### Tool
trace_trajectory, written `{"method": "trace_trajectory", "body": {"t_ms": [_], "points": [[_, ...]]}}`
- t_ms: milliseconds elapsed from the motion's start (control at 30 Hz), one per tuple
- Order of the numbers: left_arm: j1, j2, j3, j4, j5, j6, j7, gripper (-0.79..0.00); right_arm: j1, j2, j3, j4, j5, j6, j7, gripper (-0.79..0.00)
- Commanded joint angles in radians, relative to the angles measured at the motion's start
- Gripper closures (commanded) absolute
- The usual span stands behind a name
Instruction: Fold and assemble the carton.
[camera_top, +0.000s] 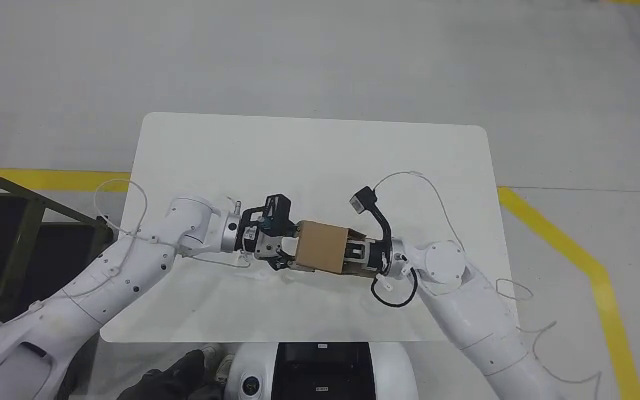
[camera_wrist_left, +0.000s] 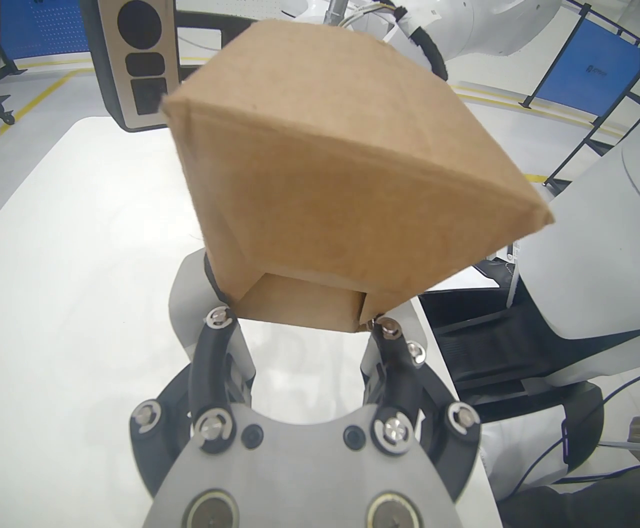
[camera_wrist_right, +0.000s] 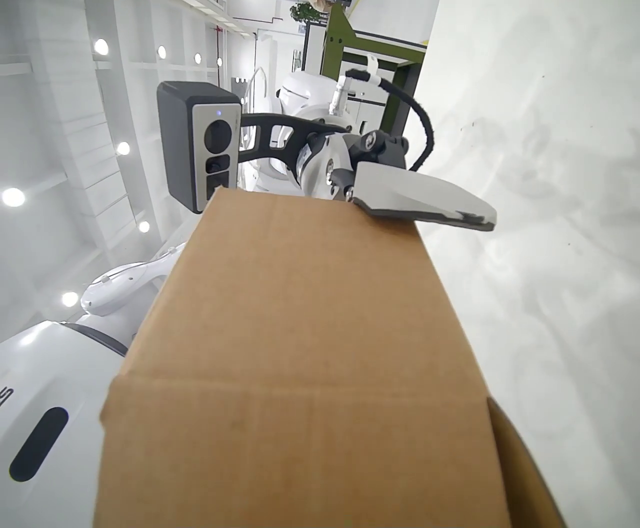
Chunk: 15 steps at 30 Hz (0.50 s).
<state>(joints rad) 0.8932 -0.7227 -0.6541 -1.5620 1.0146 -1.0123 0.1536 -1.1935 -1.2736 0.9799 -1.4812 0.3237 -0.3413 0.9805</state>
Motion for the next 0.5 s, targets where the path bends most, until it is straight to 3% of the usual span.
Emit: {"method": "trace_trajectory", "body": {"t_ms": [0,200,267,367,467], "points": [[0.0,0.001,0.001,0.0,0.001,0.0,0.001,-0.382,0.004,-0.001,-0.003,0.006,0.002,-0.001,-0.003,0.0],[-0.003,0.004,0.005,0.003,-0.002,0.0,0.005,-0.388,-0.01,0.006,0.013,-0.006,-0.002,-0.004,-0.01,0.0],[-0.003,0.005,0.006,0.005,-0.005,0.0,0.008,-0.459,-0.019,0.009,0.021,-0.015,0.001,-0.003,-0.011,0.0],[-0.005,0.005,0.008,0.006,-0.009,0.0,0.011,-0.776,-0.027,0.012,0.026,-0.02,0.012,-0.002,-0.006,0.0],[-0.006,0.006,0.011,0.005,-0.012,0.0,0.013,-0.785,-0.025,0.011,0.018,-0.009,0.045,-0.01,0.005,0.0]]}}
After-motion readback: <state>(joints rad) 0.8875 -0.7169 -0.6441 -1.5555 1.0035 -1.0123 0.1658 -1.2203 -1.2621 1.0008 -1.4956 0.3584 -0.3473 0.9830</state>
